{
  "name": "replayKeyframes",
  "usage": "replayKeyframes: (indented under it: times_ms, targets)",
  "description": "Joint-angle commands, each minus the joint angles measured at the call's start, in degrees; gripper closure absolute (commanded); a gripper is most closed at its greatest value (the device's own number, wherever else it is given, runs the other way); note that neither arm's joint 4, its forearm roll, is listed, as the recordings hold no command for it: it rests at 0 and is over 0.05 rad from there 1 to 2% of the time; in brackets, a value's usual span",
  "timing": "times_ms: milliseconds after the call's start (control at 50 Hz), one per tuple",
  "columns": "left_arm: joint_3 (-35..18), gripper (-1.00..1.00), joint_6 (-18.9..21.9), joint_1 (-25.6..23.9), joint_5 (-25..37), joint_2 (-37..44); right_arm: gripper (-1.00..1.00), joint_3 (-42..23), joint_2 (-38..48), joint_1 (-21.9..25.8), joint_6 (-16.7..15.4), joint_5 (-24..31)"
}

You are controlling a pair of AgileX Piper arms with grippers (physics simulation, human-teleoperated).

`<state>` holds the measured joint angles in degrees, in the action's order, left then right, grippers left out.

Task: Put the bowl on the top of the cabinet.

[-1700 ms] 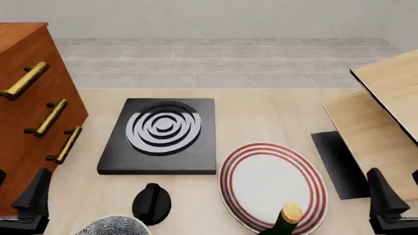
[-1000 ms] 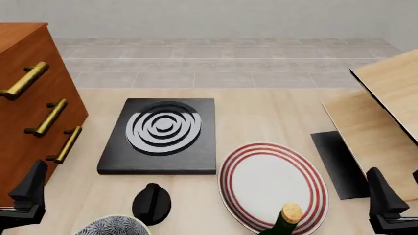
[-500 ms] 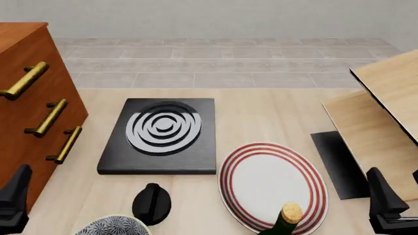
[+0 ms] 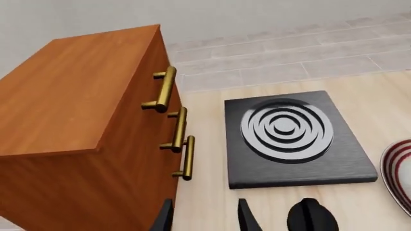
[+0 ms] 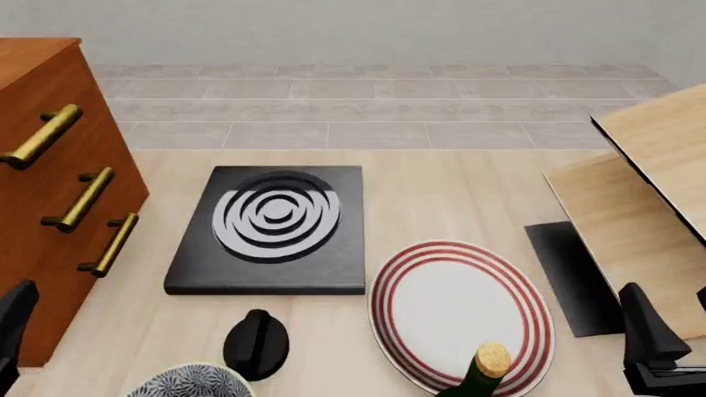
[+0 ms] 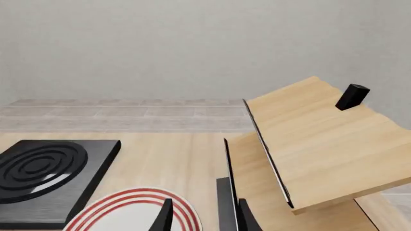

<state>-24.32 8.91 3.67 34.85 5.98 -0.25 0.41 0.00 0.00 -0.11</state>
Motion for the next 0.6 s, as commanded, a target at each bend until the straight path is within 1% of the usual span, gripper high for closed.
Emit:
replayKeyframes:
  times_ms: [20, 40, 60, 140, 260, 300, 360, 480, 600]
  targets:
    - [-4.1, -1.00, -1.0, -1.1, 6.0, 4.7, -1.00, 0.0, 0.0, 0.0, 0.0, 0.0]
    - [-4.2, -1.00, -0.7, -1.0, 6.3, 3.9, -1.00, 0.0, 0.0, 0.0, 0.0, 0.0]
    - [-4.3, -1.00, -1.0, -1.3, 7.0, 5.0, -1.00, 0.0, 0.0, 0.0, 0.0, 0.0]
    - [-5.7, -1.00, -1.3, -2.1, 9.1, 5.2, -1.00, 0.0, 0.0, 0.0, 0.0, 0.0]
    - [-6.9, -1.00, -1.5, -2.6, 10.6, 5.2, -1.00, 0.0, 0.0, 0.0, 0.0, 0.0]
    - [-6.4, -1.00, -1.9, -2.6, 11.3, 5.5, -1.00, 0.0, 0.0, 0.0, 0.0, 0.0]
    - [-7.1, -1.00, -2.1, -2.6, 12.2, 5.6, -1.00, 0.0, 0.0, 0.0, 0.0, 0.0]
    - [-8.4, -1.00, -1.4, -2.1, 13.3, 5.4, -1.00, 0.0, 0.0, 0.0, 0.0, 0.0]
    - [-9.8, -1.00, -1.8, -1.7, 16.2, 5.1, -1.00, 0.0, 0.0, 0.0, 0.0, 0.0]
